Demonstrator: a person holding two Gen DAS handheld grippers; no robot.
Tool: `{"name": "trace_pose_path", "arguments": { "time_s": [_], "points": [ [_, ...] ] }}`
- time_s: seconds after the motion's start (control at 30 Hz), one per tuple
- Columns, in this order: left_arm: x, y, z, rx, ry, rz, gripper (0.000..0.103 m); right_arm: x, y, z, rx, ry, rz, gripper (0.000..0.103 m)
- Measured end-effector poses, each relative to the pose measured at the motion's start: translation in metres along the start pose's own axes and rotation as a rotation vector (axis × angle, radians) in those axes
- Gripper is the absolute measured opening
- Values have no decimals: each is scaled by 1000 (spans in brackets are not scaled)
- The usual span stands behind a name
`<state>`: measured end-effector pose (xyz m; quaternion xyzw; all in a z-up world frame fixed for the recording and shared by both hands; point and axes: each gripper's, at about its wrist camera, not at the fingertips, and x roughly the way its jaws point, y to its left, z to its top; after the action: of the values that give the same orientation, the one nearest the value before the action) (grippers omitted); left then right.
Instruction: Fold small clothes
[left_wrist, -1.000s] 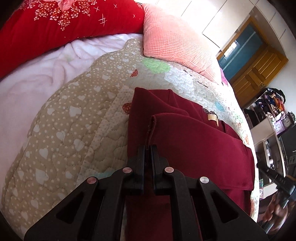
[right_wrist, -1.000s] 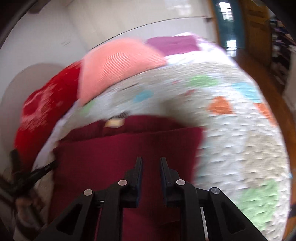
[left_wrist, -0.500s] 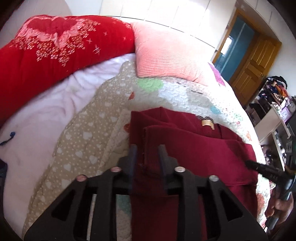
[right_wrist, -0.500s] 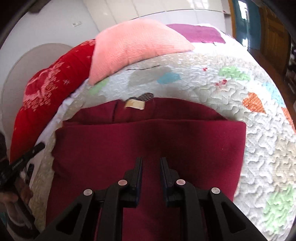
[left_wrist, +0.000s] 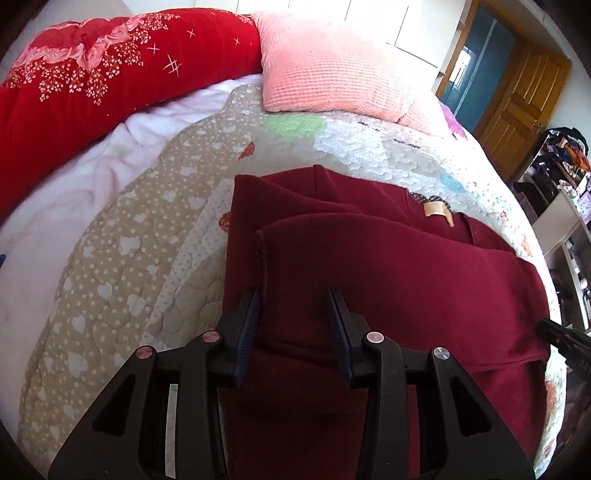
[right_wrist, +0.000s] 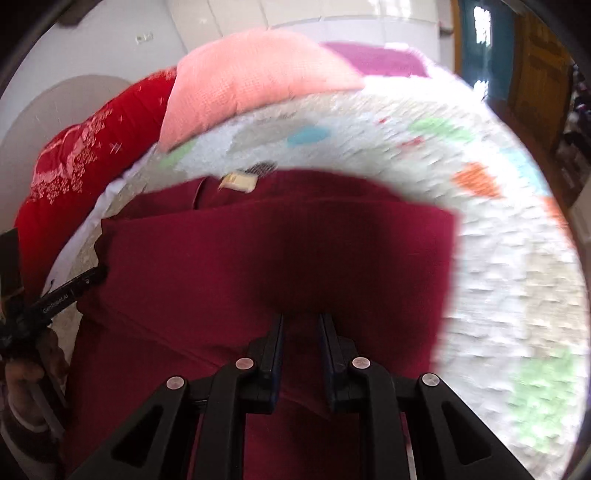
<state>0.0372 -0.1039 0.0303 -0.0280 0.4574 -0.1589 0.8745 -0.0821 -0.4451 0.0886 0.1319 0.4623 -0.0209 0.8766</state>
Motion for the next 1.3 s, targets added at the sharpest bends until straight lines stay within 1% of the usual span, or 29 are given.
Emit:
{"name": "trace_pose_path", "arguments": {
  "time_s": [0.03, 0.07, 0.17, 0.2, 0.27, 0.4, 0.57, 0.63, 0.67, 0.7, 0.73, 0.77, 0.8, 0.97, 1.2, 1.3],
  "points": [
    [1, 1, 0, -3, 2, -1, 36, -8, -3, -4, -16, -11, -39, 17],
    [2, 2, 0, -6, 6, -2, 36, -12, -6, -7, -28, -9, -52, 17],
    [0, 2, -2, -18, 6, -3, 36, 3, -23, -16, -12, 49, -61, 17],
    [-2, 2, -3, -18, 5, -3, 36, 8, -29, -18, 4, 46, -52, 17],
    [-9, 2, -6, -10, 3, -5, 36, 6, -30, -19, 27, 29, -49, 17],
    [-19, 6, -9, -12, 3, -19, 36, -16, -16, -21, 10, 6, -30, 17],
    [-40, 2, -20, 6, -18, -30, 36, -24, -5, -30, 2, 24, -24, 18],
    [-52, -3, -27, 27, -31, -34, 36, -31, -3, -35, 25, 11, 15, 18],
    [-57, -5, -31, 37, -33, -33, 37, -34, -2, -38, 36, 3, 34, 18],
    [-63, -8, -36, 48, -34, -31, 42, -38, -2, -42, 45, 1, 48, 18],
    [-67, -10, -41, 57, -34, -34, 45, -41, -1, -45, 49, 3, 60, 18],
    [-71, -12, -46, 65, -35, -37, 51, -45, 1, -50, 51, 9, 77, 19],
    [-75, -15, -51, 74, -38, -38, 52, -48, 1, -54, 52, 12, 90, 20],
    [-87, -27, -72, 113, -28, -19, 52, -62, 3, -70, 39, 14, 85, 32],
    [-101, -32, -92, 112, -41, 19, 52, -75, 23, -93, 7, 8, 73, 37],
    [-107, -33, -97, 114, -43, 27, 52, -78, 33, -103, 1, 0, 85, 37]
  ]
}}
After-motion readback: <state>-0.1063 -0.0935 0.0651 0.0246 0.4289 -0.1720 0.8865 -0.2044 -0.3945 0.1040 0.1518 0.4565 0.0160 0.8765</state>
